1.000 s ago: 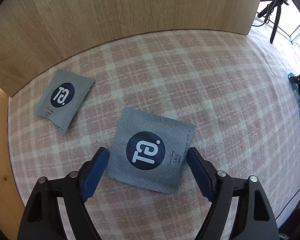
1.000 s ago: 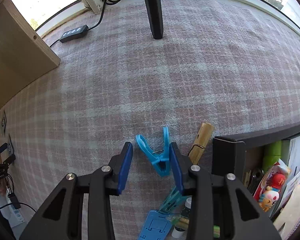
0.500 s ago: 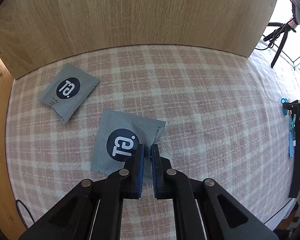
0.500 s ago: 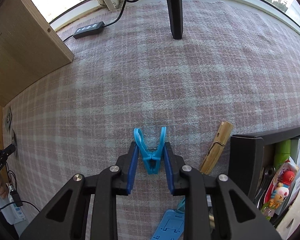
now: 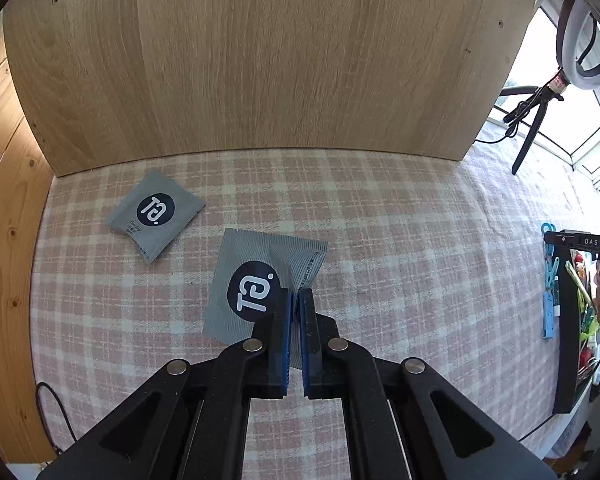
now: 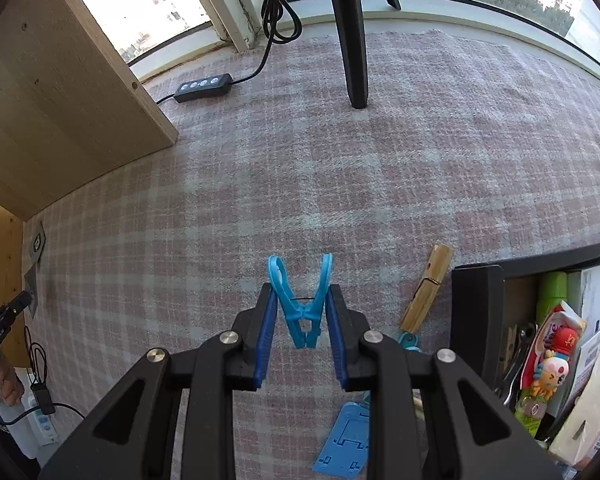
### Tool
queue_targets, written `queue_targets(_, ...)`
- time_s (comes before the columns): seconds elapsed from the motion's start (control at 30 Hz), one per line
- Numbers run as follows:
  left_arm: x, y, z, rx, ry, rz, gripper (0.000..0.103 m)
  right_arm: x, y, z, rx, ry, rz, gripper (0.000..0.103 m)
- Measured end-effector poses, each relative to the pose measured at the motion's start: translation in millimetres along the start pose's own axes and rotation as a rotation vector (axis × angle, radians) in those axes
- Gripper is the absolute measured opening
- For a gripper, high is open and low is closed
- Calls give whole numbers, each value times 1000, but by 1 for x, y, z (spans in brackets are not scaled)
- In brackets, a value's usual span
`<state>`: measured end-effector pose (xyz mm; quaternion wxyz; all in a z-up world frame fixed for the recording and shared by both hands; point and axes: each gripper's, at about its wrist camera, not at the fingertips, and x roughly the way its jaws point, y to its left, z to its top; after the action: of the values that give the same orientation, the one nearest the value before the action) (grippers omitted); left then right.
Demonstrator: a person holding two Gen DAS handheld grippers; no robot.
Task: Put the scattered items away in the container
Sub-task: 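Carry the clothespin and sachet into the black tray and open both tools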
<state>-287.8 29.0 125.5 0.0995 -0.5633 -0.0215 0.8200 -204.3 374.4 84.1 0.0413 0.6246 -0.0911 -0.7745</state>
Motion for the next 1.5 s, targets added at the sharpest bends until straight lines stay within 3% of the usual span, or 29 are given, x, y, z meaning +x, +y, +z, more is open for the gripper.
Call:
queue_targets(0.1,-29,-19,-8,14,-22,-22,3,-10,2,-6,-3,-17,5,24)
queue_targets(0.17,-63,-18,-38,36,-39,-46,3,-24,-2,-11,-4,-33,9,24)
queue_targets(0.2,-59,-29,-58,47,-47,-61,3,-31,-4,-13,1,-41,12,24)
queue_targets(0.3,-60,-41,-72,100,-78,-120,3,-38,-20,-5,18,-69,18,24)
queue_targets(0.5,-54,-140,-86,244,-91,-270,3,-67,-59,-12,82,-143,-14,24)
queue_targets(0.8,-66,-314,-131,503,-37,-496,3,-141,-176,-54,249,-235,-99,25)
queue_targets(0.93,-69,-381,-162,615,3,-558,3,-163,-222,-76,328,-266,-128,24)
queue_targets(1.07,-75,-434,-194,722,9,-573,3,-170,-258,-91,387,-273,-157,25)
queue_targets(1.27,-73,-487,-221,776,9,-580,3,-165,-291,-97,440,-269,-174,24)
queue_targets(1.37,-66,-503,-225,764,13,-564,16,-162,-296,-95,433,-274,-174,25)
queue_targets(1.4,-61,-506,-224,755,43,-568,35,-161,-296,-94,422,-276,-172,26)
queue_targets(1.5,-57,-501,-219,724,44,-567,37,-159,-299,-91,427,-265,-181,33)
